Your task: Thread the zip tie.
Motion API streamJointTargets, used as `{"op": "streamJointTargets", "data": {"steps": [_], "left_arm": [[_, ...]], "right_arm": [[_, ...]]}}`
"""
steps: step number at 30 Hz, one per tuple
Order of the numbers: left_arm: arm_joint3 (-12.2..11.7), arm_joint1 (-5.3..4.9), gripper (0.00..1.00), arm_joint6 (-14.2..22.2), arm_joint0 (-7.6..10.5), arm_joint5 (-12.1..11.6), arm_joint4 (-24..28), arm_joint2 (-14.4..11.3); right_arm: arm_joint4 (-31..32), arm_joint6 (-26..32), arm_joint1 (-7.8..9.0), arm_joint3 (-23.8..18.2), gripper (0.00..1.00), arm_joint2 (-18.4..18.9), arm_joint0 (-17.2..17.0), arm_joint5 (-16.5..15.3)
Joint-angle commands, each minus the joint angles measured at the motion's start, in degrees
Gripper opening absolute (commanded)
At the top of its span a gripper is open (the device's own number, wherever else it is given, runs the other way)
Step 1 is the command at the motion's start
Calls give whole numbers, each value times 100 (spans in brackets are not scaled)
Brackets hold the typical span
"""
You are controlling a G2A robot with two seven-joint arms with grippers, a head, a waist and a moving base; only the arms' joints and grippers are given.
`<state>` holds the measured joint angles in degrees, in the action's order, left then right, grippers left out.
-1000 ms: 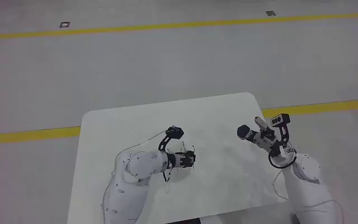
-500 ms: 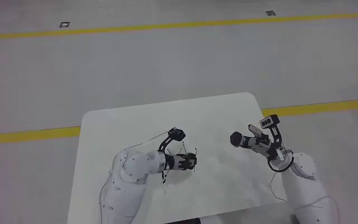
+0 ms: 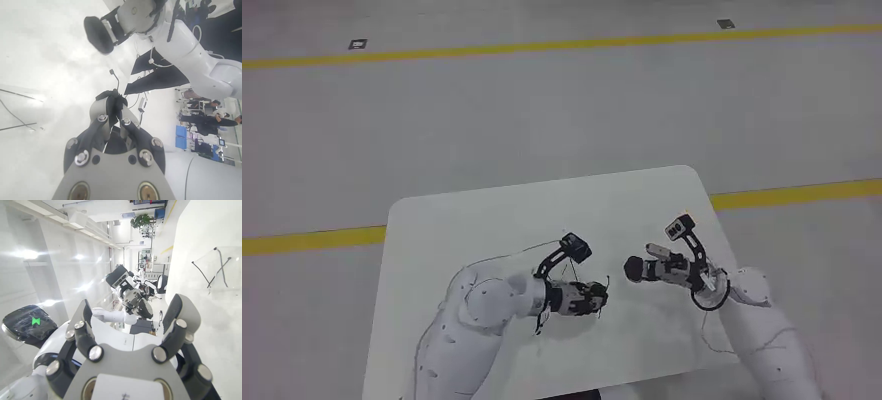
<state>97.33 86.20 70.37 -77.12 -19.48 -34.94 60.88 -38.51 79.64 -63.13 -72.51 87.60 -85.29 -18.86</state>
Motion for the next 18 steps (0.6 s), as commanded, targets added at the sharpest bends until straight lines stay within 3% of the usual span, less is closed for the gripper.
{"op": "streamJointTargets", "data": {"steps": [1,6,8,12,14,18], "left_arm": [[-1,-1,0,-1,0,0,-3,-4],[-53,-4,0,-58,-20,62,23,-15],[-220,-14,0,-3,10,209,455,-81],[-438,-49,0,215,218,494,1048,-112],[-494,-84,0,177,313,565,992,-105],[-494,-84,0,177,313,565,992,-105]], "right_arm": [[-7,0,0,2,100,3,-1,7],[-7,0,0,2,100,3,-1,7],[453,-174,5,-29,100,-156,27,96],[316,0,-22,65,100,-409,181,5],[257,0,-13,124,100,-535,245,-62],[238,0,-11,137,100,-543,250,-62]]}}
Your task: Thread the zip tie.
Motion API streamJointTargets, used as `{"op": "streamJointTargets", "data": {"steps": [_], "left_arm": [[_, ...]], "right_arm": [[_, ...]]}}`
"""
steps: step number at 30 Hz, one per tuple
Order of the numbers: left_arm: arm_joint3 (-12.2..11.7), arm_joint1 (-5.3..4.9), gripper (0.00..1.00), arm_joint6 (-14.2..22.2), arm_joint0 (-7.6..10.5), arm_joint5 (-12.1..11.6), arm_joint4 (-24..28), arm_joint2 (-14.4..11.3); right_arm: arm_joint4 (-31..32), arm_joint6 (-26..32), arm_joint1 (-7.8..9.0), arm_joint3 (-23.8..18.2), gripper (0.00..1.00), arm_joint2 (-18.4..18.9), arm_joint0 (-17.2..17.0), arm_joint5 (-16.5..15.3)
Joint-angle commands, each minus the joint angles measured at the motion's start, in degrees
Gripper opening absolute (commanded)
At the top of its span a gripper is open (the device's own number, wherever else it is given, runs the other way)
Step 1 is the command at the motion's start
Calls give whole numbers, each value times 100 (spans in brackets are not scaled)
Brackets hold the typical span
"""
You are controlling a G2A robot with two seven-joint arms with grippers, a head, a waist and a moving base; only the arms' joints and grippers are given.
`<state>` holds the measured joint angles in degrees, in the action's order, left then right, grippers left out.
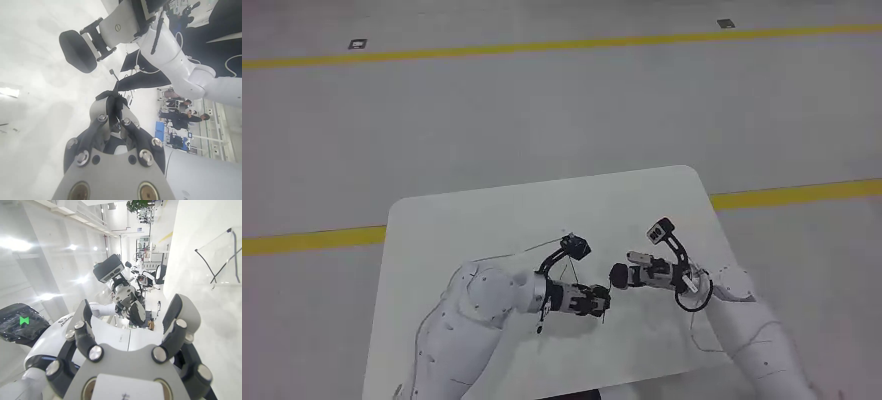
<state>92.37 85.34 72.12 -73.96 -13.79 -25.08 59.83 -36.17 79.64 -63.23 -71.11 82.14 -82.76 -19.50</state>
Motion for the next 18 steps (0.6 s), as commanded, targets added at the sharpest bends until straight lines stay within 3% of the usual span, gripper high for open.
{"op": "streamJointTargets", "data": {"steps": [1,5,12,14,18], "left_arm": [[2,1,0,2,-3,-3,7,0],[-99,-22,0,-218,-3,147,209,10],[-196,-127,0,6,108,302,845,36],[-240,-158,0,30,144,408,901,20],[-286,-215,0,9,193,503,971,-26]], "right_arm": [[4,0,-1,-3,100,3,-2,2],[222,-199,1,2,100,-61,-26,56],[272,0,-14,7,100,-92,80,2],[280,0,-27,-52,49,-47,82,2],[379,0,-45,-238,41,-6,51,2]]}}
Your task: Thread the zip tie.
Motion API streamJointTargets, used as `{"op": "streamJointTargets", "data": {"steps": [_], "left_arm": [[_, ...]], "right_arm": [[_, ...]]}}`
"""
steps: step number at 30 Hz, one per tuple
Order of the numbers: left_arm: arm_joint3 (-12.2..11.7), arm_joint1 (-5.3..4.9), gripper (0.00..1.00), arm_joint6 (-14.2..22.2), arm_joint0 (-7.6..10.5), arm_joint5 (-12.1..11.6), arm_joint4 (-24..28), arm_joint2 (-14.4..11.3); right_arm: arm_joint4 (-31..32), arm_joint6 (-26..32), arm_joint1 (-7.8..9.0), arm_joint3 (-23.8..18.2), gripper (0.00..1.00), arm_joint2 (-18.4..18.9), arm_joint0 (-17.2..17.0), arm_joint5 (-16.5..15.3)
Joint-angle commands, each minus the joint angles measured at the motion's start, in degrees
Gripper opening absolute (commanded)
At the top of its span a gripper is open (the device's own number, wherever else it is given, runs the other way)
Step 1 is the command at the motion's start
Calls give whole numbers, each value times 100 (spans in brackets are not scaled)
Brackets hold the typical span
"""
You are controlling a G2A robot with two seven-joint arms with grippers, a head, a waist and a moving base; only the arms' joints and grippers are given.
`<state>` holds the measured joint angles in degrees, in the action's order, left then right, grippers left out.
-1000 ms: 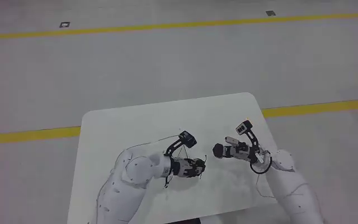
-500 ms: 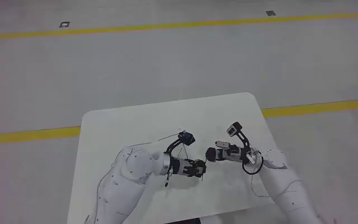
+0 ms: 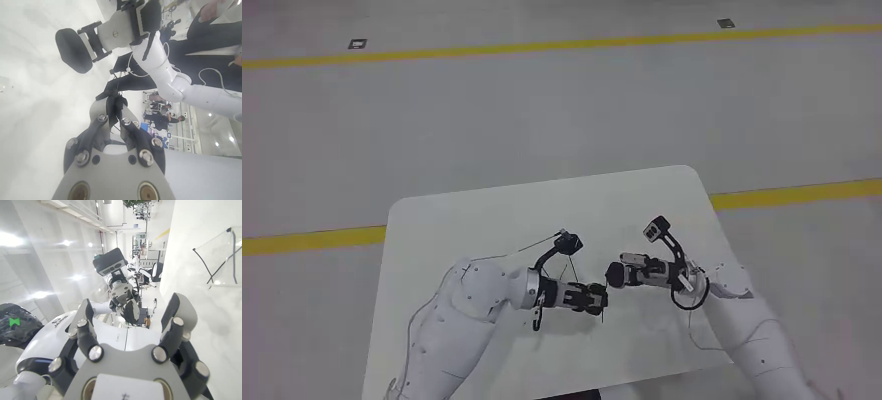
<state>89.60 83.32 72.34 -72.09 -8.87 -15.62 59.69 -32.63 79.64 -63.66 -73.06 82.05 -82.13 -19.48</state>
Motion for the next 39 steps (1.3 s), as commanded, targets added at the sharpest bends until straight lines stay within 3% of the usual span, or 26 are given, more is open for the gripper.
{"op": "streamJointTargets", "data": {"steps": [1,7,15,24,32,39], "left_arm": [[-19,-25,0,-27,14,18,44,-21],[-45,-106,0,-83,77,30,138,-120],[6,-217,0,-218,167,73,-172,-304],[-14,-322,0,-305,249,138,-32,-442],[-51,-415,0,-333,322,270,36,-544],[-60,-489,0,-352,393,371,117,-643]], "right_arm": [[50,0,-4,-75,40,10,-23,0],[269,0,-18,-179,33,-29,-36,0],[300,0,-51,-166,35,-24,-23,0],[416,0,-63,-255,34,-58,-66,0],[513,0,-76,-320,24,-73,-79,0],[620,0,-80,-360,22,-84,-87,0]]}}
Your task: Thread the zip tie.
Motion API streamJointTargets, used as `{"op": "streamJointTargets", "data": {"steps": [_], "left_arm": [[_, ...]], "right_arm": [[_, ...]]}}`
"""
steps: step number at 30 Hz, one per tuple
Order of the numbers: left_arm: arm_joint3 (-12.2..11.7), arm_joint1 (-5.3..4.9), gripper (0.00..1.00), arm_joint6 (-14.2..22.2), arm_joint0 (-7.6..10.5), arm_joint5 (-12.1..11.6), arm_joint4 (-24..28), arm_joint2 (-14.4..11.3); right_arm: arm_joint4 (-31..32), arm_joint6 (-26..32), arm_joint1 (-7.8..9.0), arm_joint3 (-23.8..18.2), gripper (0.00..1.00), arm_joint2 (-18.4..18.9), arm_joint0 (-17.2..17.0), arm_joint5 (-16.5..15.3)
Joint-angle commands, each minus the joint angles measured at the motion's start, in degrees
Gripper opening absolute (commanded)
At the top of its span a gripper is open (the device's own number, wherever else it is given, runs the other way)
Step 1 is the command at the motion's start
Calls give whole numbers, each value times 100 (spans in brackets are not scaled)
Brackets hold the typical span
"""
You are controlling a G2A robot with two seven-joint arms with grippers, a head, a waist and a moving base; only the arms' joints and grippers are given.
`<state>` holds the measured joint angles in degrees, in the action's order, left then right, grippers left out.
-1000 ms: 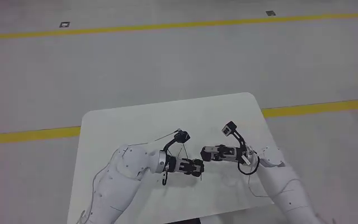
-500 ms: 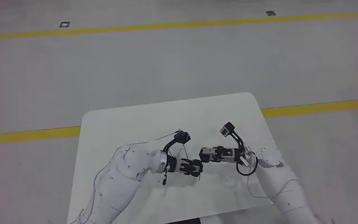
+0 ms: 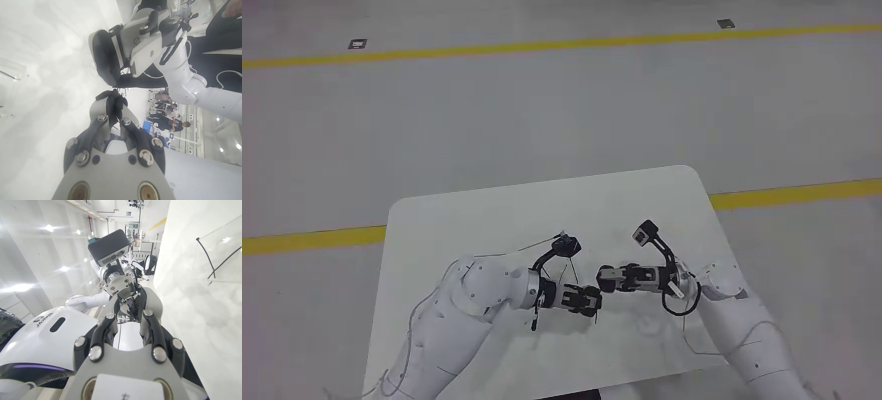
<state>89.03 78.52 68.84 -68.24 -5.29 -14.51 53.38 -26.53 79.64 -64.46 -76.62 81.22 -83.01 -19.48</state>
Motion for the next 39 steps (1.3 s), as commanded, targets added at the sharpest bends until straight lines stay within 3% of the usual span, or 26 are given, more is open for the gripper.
{"op": "streamJointTargets", "data": {"steps": [1,6,11,20,21,22,23,30,39], "left_arm": [[-3,-20,0,-11,18,23,25,-30],[-28,-68,0,-21,65,70,84,-105],[-43,-116,0,-56,113,117,142,-184],[-38,-200,0,-200,144,171,231,-279],[-34,-210,29,-262,133,179,265,-281],[-25,-220,92,-293,131,176,271,-283],[-12,-229,100,-348,124,169,281,-278],[182,-331,100,-924,-123,-82,529,-62],[206,-417,100,-2108,-536,-726,709,99]], "right_arm": [[19,0,1,-8,21,0,-1,0],[74,0,4,-35,16,-13,-1,0],[119,0,4,-47,0,-33,-2,0],[165,0,-4,-47,0,-18,-16,0],[131,0,-10,-37,0,12,-27,0],[116,0,-17,-23,0,42,-40,0],[127,0,-24,-23,0,58,-48,0],[-61,-198,-173,201,0,389,-107,0],[-749,-726,-501,327,0,732,-258,0]]}}
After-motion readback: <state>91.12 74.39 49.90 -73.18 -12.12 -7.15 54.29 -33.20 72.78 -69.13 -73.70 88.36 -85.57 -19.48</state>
